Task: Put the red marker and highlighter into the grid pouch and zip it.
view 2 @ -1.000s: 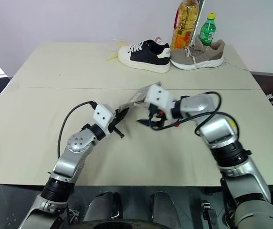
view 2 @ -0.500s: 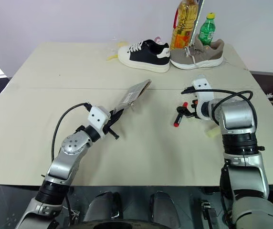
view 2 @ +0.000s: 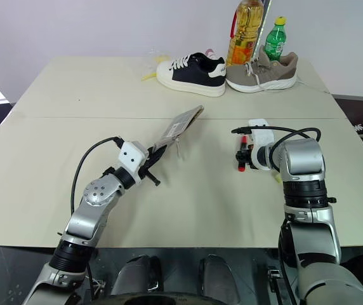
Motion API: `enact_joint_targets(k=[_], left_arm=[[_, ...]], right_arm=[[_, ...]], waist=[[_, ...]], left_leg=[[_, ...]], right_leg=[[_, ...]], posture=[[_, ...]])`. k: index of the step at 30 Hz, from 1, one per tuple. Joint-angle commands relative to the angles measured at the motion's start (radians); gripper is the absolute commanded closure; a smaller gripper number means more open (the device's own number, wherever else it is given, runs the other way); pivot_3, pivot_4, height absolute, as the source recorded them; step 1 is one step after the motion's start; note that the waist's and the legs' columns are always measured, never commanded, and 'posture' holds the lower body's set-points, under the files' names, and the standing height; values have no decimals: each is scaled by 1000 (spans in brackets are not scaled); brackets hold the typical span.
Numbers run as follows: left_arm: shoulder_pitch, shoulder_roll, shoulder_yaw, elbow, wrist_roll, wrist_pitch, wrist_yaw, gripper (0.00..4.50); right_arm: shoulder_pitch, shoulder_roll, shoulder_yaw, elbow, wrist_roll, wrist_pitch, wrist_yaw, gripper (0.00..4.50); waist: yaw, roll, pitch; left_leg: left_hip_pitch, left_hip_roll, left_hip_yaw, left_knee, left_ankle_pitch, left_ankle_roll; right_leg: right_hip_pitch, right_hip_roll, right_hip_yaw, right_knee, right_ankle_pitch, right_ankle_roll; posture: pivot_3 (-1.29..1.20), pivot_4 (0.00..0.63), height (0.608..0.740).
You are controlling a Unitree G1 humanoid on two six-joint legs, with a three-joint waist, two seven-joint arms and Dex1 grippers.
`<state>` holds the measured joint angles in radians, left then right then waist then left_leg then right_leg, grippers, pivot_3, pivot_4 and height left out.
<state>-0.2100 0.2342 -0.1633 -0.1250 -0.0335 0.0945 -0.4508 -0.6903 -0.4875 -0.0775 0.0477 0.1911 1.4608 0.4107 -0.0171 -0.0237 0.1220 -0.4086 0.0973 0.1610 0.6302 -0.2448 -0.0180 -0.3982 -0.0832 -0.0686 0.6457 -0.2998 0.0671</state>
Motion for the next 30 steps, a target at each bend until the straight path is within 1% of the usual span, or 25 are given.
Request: enact_joint_targets(k=[1,3,7,11,14,18,25,30], left_arm=[[-1,-1,19,-31,-15,-26,5,4500],[3,-5,31,-39,-31,-21,6,4500],[21,-6,54,-83,-81,3,-8,4500],[38,8,52,-123,-106,31,-24,4500],[40,8,49,-140,-111,45,-25,4500],[38,10,39,-155,-113,60,-32,4500],[39,14,30,-166,-112,69,-34,4500],[35,18,23,-169,-111,69,-37,4500]], right_arm=[[-24,-15,-4,-15,14,-20,-2,4247],[-12,-26,17,-36,9,-147,18,4249],[42,-196,239,-100,-159,-668,124,4250],[9,-282,285,-57,-214,-1004,226,4250],[-9,-311,323,-21,-276,-1161,269,4250],[-14,-305,352,4,-325,-1275,307,4250],[-13,-287,356,15,-369,-1336,343,4250],[-7,-295,360,12,-408,-1392,365,4250]], waist=[[0,0,0],[-1,0,0],[1,1,0],[-1,1,1],[-2,1,1],[0,0,1],[2,0,1],[2,1,1]], left_leg=[[0,0,0,0,0,0],[0,0,0,0,0,0],[0,0,0,0,0,0],[0,-1,0,0,0,0],[1,0,0,0,0,-1],[1,0,0,0,1,-1],[1,0,0,0,1,-1],[1,0,0,1,1,-1]], right_leg=[[0,0,0,0,0,0],[0,0,0,0,0,0],[-1,0,0,0,0,0],[0,0,0,-1,-2,3],[1,2,0,0,-1,3],[1,2,0,0,-1,3],[1,1,0,0,-1,3],[1,1,0,0,-1,3]], posture=[[0,150,713],[0,150,713],[0,150,713],[0,150,713],[0,150,713],[0,150,713],[0,150,713],[0,150,713]])
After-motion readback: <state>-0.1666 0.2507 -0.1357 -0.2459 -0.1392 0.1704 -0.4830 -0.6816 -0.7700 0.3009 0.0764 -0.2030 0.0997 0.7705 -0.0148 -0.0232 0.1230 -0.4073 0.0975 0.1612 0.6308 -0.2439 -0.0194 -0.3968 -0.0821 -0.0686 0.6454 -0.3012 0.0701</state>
